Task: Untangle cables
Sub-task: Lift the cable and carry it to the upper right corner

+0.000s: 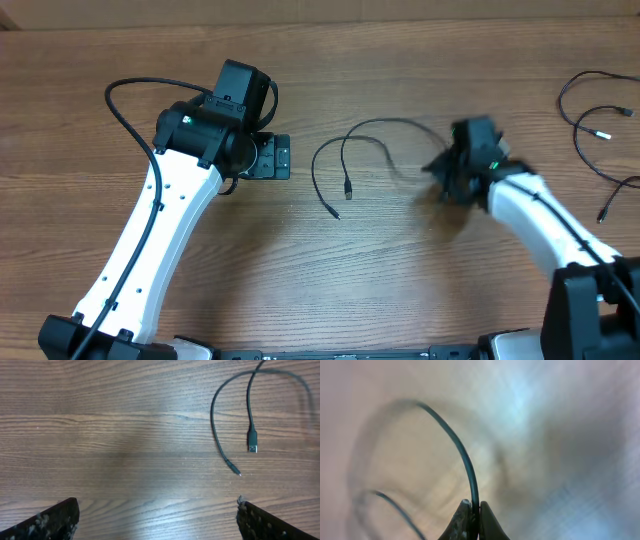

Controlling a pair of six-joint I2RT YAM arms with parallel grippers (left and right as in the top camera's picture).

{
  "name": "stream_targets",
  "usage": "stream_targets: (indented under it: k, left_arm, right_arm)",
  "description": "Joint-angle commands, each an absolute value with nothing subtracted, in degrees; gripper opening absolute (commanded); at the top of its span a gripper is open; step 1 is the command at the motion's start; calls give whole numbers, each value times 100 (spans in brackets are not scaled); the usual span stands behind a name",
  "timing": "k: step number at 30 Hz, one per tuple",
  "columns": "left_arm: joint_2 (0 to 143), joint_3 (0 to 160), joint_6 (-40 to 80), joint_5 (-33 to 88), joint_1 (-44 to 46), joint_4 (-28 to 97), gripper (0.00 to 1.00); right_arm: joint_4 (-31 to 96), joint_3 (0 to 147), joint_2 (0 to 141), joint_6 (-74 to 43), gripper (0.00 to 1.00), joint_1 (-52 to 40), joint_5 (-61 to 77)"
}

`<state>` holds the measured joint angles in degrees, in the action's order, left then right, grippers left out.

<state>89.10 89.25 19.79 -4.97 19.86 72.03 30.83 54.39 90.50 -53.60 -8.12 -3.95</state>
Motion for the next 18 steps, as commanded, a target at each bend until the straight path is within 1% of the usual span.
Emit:
stream_targets:
  k: [1,6,10,15,18]
  left_arm:
    - [8873,9017,2082,-486,1990,7196,100]
    - [8873,9017,2082,-486,1990,7196,100]
    - [8873,9017,2082,-486,1990,7196,100]
    - [8873,9017,2082,-486,1990,7196,99]
    - [8873,9017,2082,-486,1990,7196,99]
  right_arm:
    - [3306,6447,9013,-4740,4,-473,-604]
    - [3638,7719,9013,-4591,4,115,-707]
    - [3649,8442,9013,-4593,4,569,-707]
    - [3354,9054,9013,-4595,4,1037,-707]
    - [2941,9260,9013,-4595,4,1278,-707]
